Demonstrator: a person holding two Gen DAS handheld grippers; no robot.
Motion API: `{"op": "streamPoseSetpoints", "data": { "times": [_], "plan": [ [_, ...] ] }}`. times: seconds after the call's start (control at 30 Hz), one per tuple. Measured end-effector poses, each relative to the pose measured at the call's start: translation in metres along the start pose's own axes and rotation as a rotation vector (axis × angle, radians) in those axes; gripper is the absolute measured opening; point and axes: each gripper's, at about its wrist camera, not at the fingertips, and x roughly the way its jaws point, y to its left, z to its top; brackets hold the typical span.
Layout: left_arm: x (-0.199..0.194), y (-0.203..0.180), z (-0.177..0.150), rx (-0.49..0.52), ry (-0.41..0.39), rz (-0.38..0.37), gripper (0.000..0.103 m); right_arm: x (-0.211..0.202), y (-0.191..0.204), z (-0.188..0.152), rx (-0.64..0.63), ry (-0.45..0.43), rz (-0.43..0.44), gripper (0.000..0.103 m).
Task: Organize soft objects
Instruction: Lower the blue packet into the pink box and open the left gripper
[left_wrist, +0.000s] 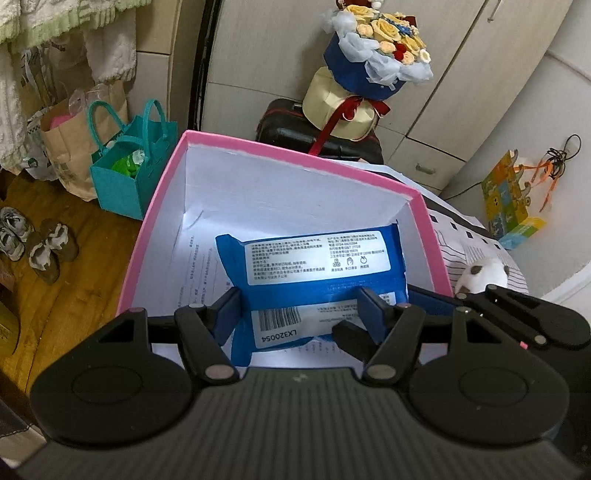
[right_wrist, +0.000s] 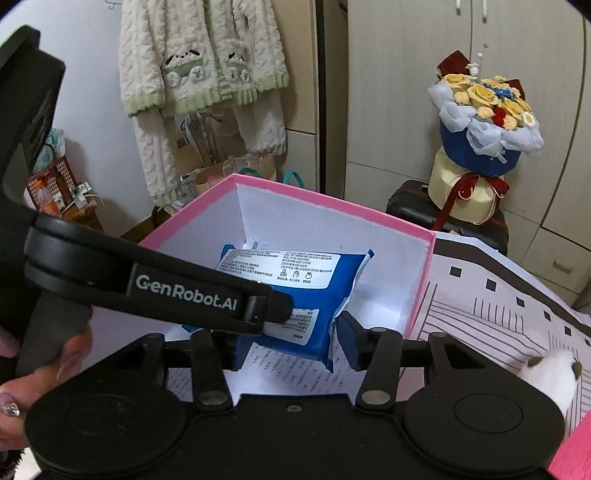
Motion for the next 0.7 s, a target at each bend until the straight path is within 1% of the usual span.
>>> {"op": "streamPoseSetpoints", "data": {
  "times": [0.03,0.1,0.13,0.17,0.2,0.23,0.27,0.33,0.4,0.5,0.7],
  "plan": [
    [0.001,0.000,0.000,0.000,-0.006,0.011,0.066,0.002,0.000,0.001,-0.002,0.004,-0.002,0.055],
    [0.003,0.001,0.001,-0.003,-0.006,0.009,0.066,0.004,0.000,0.002,-0.005,0.006,-0.004,0.055],
    [0.003,0.002,0.000,-0.004,-0.005,0.010,0.068,0.004,0.000,0.002,-0.007,0.007,-0.013,0.056],
    [0.002,0.001,0.000,0.001,-0.011,0.021,0.068,0.003,0.003,0.001,-0.016,0.004,-0.032,0.061],
    [-0.001,0.000,-0.002,0.018,-0.026,0.049,0.068,0.001,0.006,0.001,-0.030,0.000,-0.050,0.066],
    [-0.004,-0.002,-0.003,0.034,-0.039,0.064,0.069,-0.001,0.008,0.000,-0.040,-0.005,-0.065,0.068],
    [-0.009,-0.003,-0.005,0.053,-0.048,0.077,0.070,-0.005,0.010,0.000,-0.044,-0.008,-0.073,0.069],
    [-0.020,-0.004,-0.009,0.094,-0.064,0.106,0.071,-0.013,0.011,-0.001,-0.043,-0.012,-0.068,0.070],
    [-0.036,-0.004,-0.014,0.112,-0.081,0.101,0.072,-0.024,0.014,-0.003,-0.040,-0.017,-0.061,0.071],
    [-0.057,-0.007,-0.022,0.143,-0.104,0.082,0.075,-0.041,0.021,-0.008,-0.052,-0.037,-0.074,0.074],
    [-0.100,-0.012,-0.045,0.201,-0.151,0.076,0.077,-0.074,0.037,-0.020,-0.074,-0.050,-0.082,0.075]
  ]
}}
